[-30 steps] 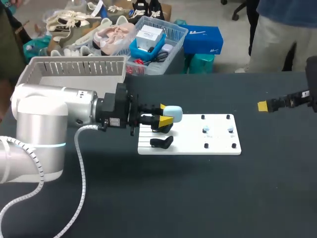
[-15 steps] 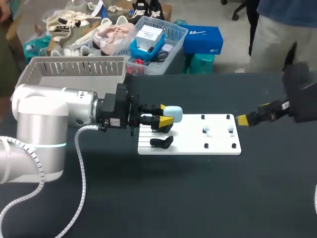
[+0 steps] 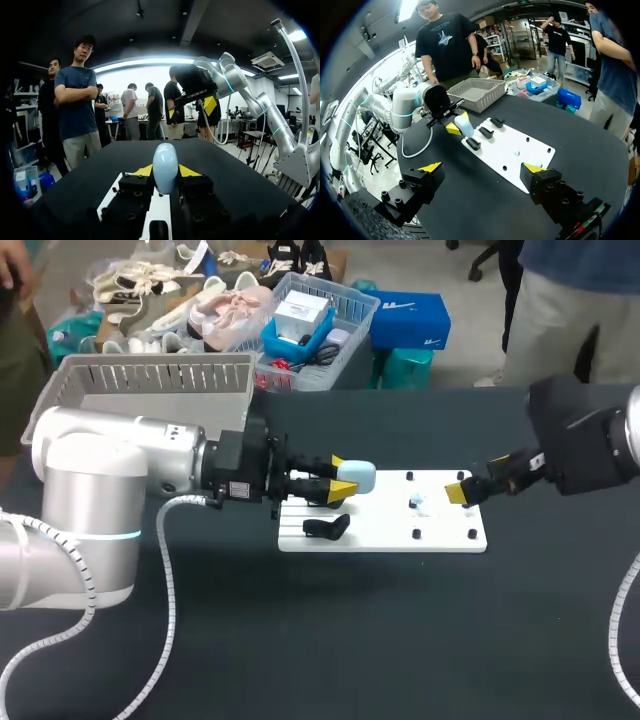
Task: Pick up each earbud case from the left stands, insert the matching earbuds, close the lid, and place the case in the box.
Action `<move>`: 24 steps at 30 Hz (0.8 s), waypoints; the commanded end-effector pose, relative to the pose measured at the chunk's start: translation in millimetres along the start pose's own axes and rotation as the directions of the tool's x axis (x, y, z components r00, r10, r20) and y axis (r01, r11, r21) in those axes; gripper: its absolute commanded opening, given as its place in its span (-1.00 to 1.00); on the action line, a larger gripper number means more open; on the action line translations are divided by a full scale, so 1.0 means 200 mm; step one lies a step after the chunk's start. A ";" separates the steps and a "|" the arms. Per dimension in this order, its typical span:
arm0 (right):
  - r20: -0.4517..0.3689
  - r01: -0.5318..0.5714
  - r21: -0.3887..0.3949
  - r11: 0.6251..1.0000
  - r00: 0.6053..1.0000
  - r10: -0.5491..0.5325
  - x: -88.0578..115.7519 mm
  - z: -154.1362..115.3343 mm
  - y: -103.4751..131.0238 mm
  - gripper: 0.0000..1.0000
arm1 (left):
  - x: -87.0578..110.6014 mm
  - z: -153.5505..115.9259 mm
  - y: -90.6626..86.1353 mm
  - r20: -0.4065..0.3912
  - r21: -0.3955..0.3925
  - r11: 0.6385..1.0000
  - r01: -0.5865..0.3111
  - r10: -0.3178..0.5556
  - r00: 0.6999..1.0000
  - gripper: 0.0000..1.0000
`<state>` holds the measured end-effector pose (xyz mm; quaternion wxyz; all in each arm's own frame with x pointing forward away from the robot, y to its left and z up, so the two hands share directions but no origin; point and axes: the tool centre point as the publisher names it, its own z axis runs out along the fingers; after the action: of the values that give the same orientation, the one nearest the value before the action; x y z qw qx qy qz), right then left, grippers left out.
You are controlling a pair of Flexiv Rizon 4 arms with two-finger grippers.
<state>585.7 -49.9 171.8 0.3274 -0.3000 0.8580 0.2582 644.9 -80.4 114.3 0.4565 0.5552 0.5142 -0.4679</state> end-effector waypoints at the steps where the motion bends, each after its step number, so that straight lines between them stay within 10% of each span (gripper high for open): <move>1: -0.019 0.012 0.063 0.998 1.000 -0.011 0.02 0.03 0.03 1.00 | 0.01 0.02 0.02 -0.003 -0.004 1.000 0.002 -0.003 1.000 -1.00; 24: -0.127 -0.021 0.027 0.999 0.992 0.024 -0.07 0.35 0.09 1.00 | 0.02 0.03 0.02 -0.003 -0.007 1.000 0.004 -0.004 1.000 -1.00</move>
<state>598.4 -2.5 145.9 0.2765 -0.3034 0.8808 0.2360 648.7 -84.7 110.7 0.4564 0.5533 0.5177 -0.4664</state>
